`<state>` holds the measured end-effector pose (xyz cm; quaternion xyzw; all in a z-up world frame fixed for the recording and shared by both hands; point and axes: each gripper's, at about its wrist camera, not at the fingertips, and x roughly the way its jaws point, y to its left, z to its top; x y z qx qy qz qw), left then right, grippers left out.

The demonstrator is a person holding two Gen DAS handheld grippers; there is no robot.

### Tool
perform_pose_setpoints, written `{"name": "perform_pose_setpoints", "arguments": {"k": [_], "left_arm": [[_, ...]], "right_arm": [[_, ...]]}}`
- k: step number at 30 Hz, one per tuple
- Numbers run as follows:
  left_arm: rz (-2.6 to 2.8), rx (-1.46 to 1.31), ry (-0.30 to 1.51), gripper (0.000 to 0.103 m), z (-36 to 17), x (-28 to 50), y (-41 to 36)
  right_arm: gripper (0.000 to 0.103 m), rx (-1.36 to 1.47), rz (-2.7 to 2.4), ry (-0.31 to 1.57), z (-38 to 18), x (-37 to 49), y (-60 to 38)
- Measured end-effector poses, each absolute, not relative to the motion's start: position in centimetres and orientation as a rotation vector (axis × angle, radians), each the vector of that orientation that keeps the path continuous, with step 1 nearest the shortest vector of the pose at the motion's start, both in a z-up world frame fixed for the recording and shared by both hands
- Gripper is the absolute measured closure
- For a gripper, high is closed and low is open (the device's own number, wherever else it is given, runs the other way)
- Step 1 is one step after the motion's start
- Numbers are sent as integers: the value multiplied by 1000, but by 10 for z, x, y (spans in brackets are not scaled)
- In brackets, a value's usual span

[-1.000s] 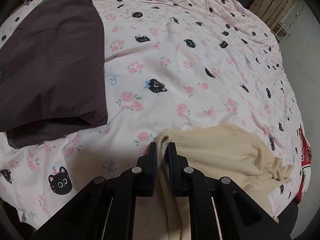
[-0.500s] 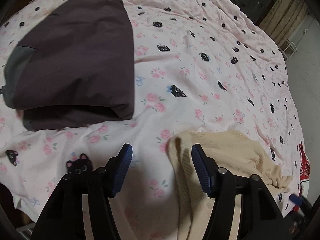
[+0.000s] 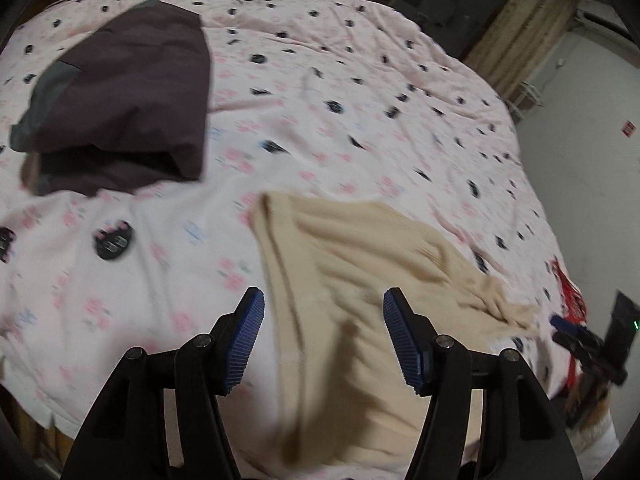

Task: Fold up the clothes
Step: 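Lay the sweater flat on the duvet and open both grippers, then grasp a sweater sleeve cuff with the right gripper and pull it straight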

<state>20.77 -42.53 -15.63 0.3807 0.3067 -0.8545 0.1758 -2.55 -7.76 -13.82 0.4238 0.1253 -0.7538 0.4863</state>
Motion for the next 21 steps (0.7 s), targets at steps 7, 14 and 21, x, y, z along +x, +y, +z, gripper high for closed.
{"name": "perform_pose_setpoints", "arguments": {"k": [7,14,21], "left_arm": [[-2520,1129,764,41,-155,198,-398],[-2500,1178,737,41,-163,193,-394],[-2458,1237,691,41,-173,187,-390]], "right_arm": [[59,1117,-1763,236,-157,-57,-82],[93,1186,-1642,143,-171,-77,-93],[97,1184,-1639,91,-163,-82,-88]]}}
